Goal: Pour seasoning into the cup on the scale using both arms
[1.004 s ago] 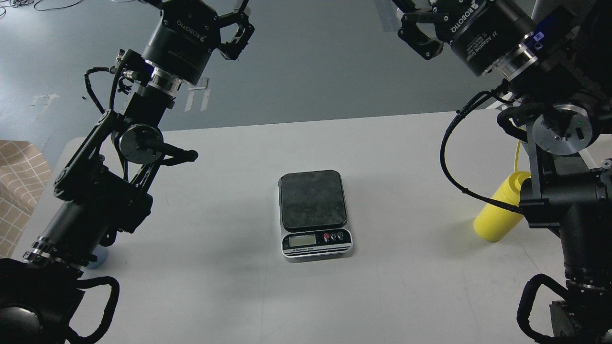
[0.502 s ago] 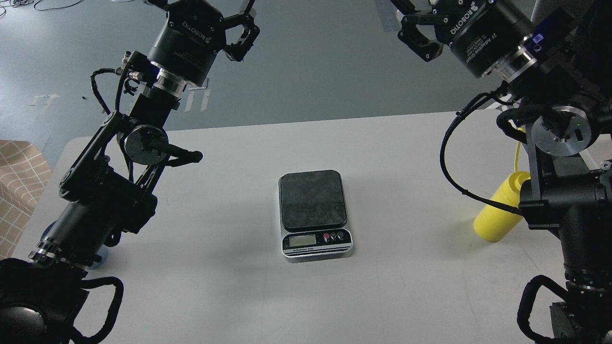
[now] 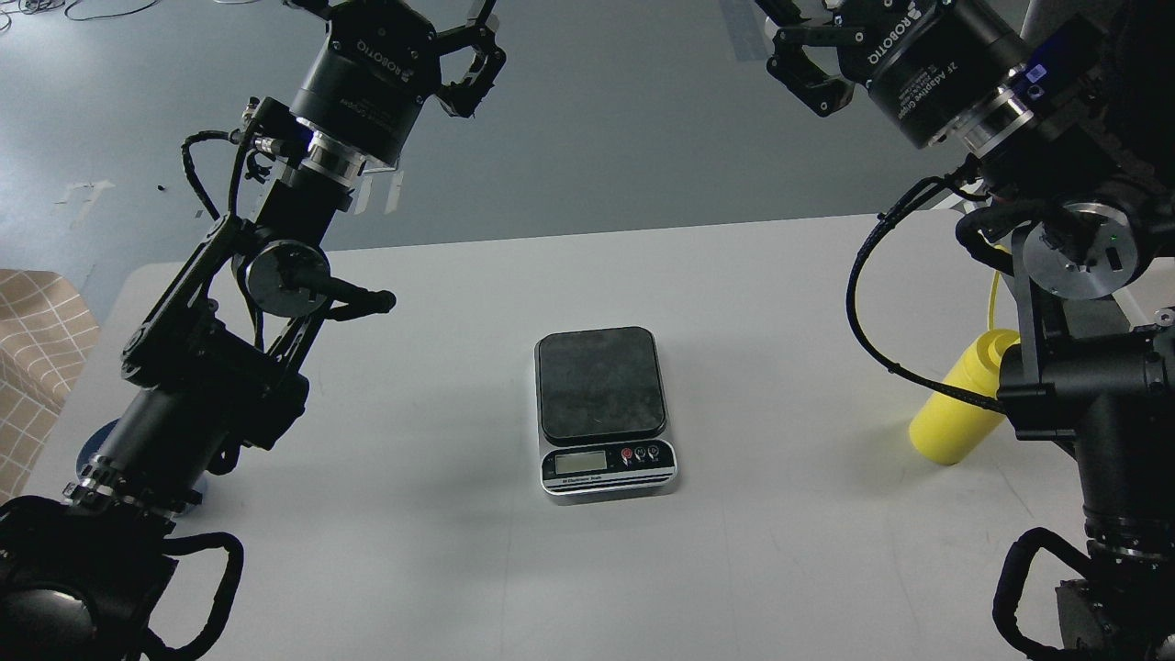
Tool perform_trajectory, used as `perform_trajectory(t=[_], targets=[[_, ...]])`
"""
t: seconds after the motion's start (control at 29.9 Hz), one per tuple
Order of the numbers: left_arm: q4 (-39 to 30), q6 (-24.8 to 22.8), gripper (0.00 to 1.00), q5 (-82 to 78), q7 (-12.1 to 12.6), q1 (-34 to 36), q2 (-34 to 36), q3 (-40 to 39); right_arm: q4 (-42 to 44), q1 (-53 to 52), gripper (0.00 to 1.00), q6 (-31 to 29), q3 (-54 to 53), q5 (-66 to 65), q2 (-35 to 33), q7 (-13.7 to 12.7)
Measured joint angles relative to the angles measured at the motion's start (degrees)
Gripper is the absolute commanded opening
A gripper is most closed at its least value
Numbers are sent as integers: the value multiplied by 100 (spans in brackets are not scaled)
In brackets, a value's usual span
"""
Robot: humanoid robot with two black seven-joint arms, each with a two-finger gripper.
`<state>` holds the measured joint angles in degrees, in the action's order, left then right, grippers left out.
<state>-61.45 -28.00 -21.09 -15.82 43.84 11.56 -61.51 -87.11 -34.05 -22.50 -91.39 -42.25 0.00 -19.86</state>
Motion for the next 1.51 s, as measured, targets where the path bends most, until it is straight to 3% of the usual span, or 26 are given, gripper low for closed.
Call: perform_trajectory(t=[1.1,1.34,1.51], targets=[[-76,0,98,-24,8,-210,110,-8,-2,190,100,-9,23,6,0,0],[-539,0,98,-1265,-84,-227,1382,122,-9,279,100,-14,20,13,0,0],[-666,1,98,-2508,-721,-260,2661,95,-15,295,100,-26,-47,24,0,0]])
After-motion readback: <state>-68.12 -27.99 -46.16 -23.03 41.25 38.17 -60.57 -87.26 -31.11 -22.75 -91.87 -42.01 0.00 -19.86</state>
